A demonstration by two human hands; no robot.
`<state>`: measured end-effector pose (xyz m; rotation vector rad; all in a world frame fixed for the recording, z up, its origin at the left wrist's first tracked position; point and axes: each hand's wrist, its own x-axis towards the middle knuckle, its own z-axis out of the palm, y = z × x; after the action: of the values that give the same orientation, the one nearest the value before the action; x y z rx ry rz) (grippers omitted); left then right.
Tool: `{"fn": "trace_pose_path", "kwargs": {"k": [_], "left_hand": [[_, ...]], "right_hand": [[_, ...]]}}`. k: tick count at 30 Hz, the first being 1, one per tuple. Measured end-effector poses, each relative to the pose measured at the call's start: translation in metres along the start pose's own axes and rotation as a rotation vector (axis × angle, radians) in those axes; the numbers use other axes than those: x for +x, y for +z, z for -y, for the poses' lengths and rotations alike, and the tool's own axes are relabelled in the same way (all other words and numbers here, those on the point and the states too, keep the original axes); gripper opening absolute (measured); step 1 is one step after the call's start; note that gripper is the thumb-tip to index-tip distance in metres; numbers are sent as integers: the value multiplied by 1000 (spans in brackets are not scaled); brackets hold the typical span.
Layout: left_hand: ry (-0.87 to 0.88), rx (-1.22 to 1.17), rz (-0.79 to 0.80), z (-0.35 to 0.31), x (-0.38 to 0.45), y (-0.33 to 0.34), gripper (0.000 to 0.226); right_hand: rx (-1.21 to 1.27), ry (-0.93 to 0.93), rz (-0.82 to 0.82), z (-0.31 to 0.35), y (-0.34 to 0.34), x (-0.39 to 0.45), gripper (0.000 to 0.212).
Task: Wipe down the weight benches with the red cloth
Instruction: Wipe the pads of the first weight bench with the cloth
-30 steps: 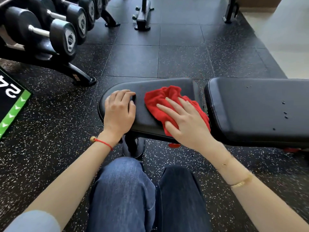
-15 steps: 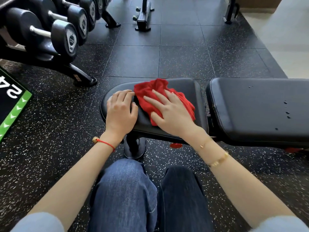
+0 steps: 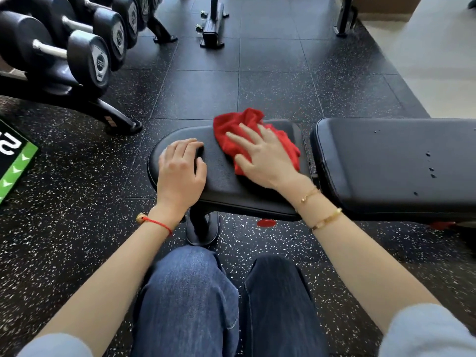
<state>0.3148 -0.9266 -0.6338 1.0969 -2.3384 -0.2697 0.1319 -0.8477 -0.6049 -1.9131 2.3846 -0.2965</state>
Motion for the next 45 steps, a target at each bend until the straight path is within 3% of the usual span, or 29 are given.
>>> {"fn": "trace_pose_path", "kwargs": {"k": [7, 14, 20, 24, 28, 33, 38, 42, 45], "left_hand": [[-28, 11, -8, 10, -7, -15, 36], [-46, 61, -9, 28, -21, -33, 37], [-75, 67, -47, 32, -29, -33, 36], [-100, 47, -109, 34, -35, -33, 36], [-60, 30, -87, 29, -31, -31, 37], [9, 12, -46, 13, -17, -27, 36], [19, 2, -36, 1, -7, -18, 37], [22, -11, -27, -2, -2, -10, 36], [13, -24, -11, -7, 3, -4, 35]], "right_hand": [[32, -87, -5, -16, -3, -55, 55], [12, 72, 26, -10, -1, 31, 52], [-5, -178, 73, 66, 14, 35, 54], [41, -300, 47, 61, 14, -24, 54], [43, -149, 3, 7, 2, -41, 55], [-24, 135, 1, -25, -4, 15, 53], [3, 52, 20, 8, 3, 25, 53], [16, -67, 17, 14, 1, -25, 55], [41, -44, -32, 0, 0, -64, 55]]}}
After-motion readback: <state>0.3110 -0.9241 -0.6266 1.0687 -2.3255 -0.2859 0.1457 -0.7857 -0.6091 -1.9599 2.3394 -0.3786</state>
